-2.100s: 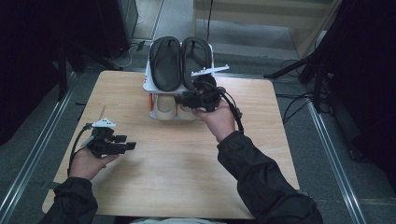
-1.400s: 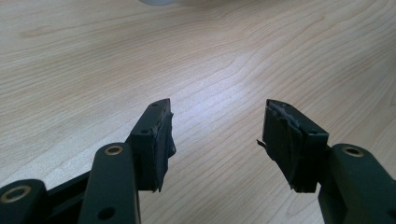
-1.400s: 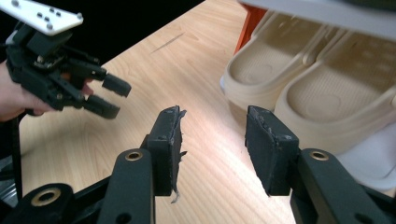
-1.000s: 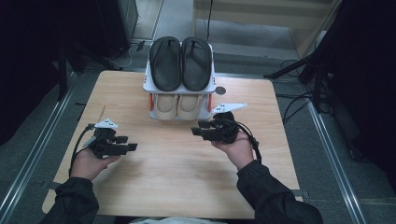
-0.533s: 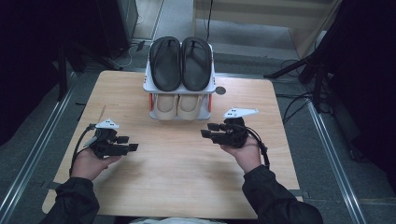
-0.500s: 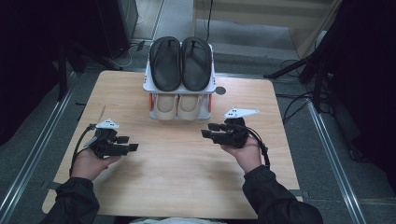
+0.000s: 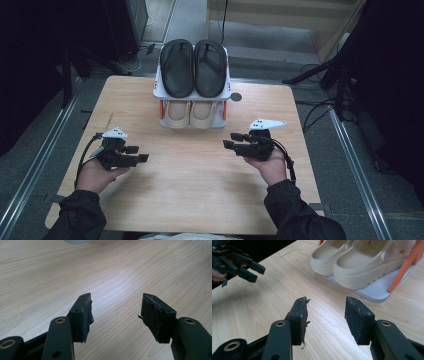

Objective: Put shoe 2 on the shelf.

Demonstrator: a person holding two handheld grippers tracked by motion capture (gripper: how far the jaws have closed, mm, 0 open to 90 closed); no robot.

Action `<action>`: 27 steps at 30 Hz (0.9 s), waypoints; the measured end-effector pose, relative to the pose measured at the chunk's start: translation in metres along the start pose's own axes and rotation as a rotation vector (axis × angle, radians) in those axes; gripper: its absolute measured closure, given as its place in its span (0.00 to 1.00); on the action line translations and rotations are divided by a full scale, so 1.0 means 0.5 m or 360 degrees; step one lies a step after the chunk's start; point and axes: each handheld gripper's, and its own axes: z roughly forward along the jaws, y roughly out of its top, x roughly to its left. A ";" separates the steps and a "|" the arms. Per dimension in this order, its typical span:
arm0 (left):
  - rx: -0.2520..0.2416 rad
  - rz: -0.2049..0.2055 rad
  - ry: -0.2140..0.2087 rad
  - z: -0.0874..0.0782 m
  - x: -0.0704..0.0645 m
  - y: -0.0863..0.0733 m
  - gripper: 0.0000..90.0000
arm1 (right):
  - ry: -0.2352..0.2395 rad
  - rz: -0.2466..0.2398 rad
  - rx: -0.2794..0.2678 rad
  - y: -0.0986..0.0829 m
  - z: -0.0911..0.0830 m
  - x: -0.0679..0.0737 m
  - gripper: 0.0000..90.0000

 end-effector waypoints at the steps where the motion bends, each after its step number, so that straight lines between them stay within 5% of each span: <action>1: -0.0002 -0.0002 -0.0001 0.000 0.000 0.000 0.47 | -0.0007 0.0004 -0.0004 -0.002 0.000 -0.002 0.59; 11: -0.0011 -0.0011 -0.0001 -0.004 0.003 0.002 0.44 | -0.0043 0.0066 0.0008 -0.016 -0.005 -0.024 0.56; 27: -0.0016 -0.0001 0.0003 -0.001 0.000 0.003 0.44 | -0.0046 0.0013 0.0073 -0.025 0.015 -0.018 0.52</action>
